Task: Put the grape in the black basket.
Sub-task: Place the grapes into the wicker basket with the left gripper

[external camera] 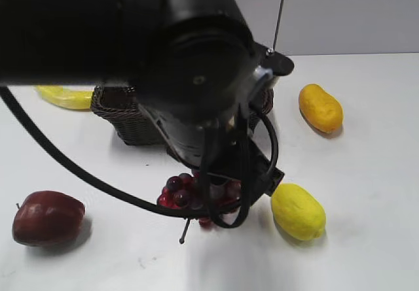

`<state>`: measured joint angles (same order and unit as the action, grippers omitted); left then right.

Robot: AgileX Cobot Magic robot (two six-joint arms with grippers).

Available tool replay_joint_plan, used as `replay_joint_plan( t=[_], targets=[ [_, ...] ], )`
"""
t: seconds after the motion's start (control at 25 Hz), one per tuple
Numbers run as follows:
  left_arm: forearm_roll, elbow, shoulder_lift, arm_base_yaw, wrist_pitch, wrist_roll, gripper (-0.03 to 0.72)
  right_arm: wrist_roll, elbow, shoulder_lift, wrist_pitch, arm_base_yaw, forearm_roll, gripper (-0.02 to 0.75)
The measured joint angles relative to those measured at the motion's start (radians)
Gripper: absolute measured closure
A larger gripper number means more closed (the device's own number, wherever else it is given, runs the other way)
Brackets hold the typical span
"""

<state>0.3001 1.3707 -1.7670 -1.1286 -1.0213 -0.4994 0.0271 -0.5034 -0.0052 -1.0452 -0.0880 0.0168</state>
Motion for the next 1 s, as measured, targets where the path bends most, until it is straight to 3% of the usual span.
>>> replay_joint_plan(
  t=[0.28,0.56,0.8,1.0],
  targets=[
    [0.075,-0.001,0.108,0.001,-0.002,0.000,0.485,0.000,0.000,0.000,0.000,0.000,0.000,0.153],
    [0.198,-0.001,0.204,0.056,0.026,0.002,0.490,0.000,0.000,0.000,0.000,0.000,0.000,0.153],
    [0.311,0.003,0.248,0.143,0.151,0.003,0.494,0.000,0.000,0.000,0.000,0.000,0.000,0.153],
    [0.310,0.060,0.233,0.266,0.276,0.003,0.501,0.000,0.000,0.000,0.000,0.000,0.000,0.153]
  ],
)
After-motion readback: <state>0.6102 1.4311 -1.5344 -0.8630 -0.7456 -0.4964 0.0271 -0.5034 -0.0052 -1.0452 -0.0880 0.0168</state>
